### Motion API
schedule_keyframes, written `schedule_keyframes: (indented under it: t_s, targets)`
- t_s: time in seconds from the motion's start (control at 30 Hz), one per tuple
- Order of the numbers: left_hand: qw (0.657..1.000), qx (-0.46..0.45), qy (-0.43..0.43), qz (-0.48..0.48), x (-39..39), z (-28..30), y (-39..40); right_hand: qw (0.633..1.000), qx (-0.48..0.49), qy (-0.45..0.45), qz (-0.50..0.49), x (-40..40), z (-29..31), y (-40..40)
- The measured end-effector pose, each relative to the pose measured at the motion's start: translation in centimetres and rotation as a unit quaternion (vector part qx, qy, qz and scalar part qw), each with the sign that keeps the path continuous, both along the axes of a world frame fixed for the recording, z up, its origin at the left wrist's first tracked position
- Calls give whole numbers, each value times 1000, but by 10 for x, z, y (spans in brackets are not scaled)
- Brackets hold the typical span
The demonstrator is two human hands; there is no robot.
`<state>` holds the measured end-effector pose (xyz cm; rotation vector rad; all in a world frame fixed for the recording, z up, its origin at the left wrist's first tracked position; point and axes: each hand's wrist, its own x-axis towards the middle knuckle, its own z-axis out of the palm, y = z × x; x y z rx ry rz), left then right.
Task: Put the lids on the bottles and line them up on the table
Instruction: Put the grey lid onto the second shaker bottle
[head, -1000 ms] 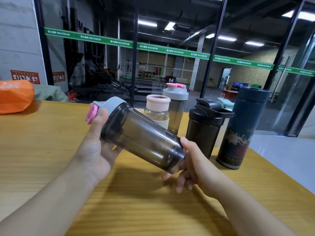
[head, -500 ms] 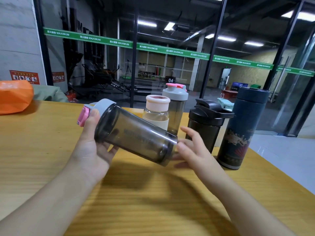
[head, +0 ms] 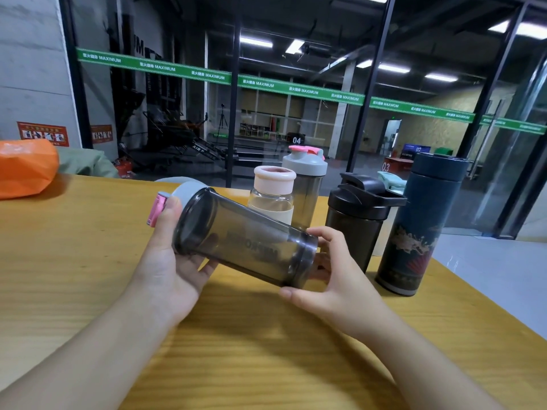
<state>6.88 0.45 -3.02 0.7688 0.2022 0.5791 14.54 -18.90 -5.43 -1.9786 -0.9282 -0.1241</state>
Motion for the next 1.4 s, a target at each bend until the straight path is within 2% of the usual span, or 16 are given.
schedule_keyframes:
  t_s: [0.17, 0.3, 0.53, 0.63, 0.73, 0.83, 0.93, 1.27, 1.4]
  targets:
    - [1000, 20, -18, -3, -3, 4, 2, 999, 7, -24, -27, -2, 4, -1]
    - [999, 36, -39, -7, -5, 7, 3, 999, 9, -7, -31, -5, 6, -1]
    - [996, 68, -58, -16, -5, 7, 3, 994, 33, 104, -29, -3, 4, -2]
    - [993, 89, -73, -30, -6, 7, 3, 979, 50, 197, -22, 3, 4, 8]
    - [991, 98, -85, -30, -7, 8, 2, 955, 18, 289, -59, 12, 0, 15]
    - [990, 108, -91, -27, -7, 8, 1, 954, 41, 297, -2, 9, 2, 11]
    - [989, 116, -92, -29, -6, 7, 2, 944, 21, 328, 32, 7, 1, 6]
    - [990, 107, -87, -34, -3, 1, 8, 883, -14, 457, 106, 6, 7, 0]
    - [992, 106, -69, -24, 2, -5, 17, 892, 31, 440, 100, 2, 2, 8]
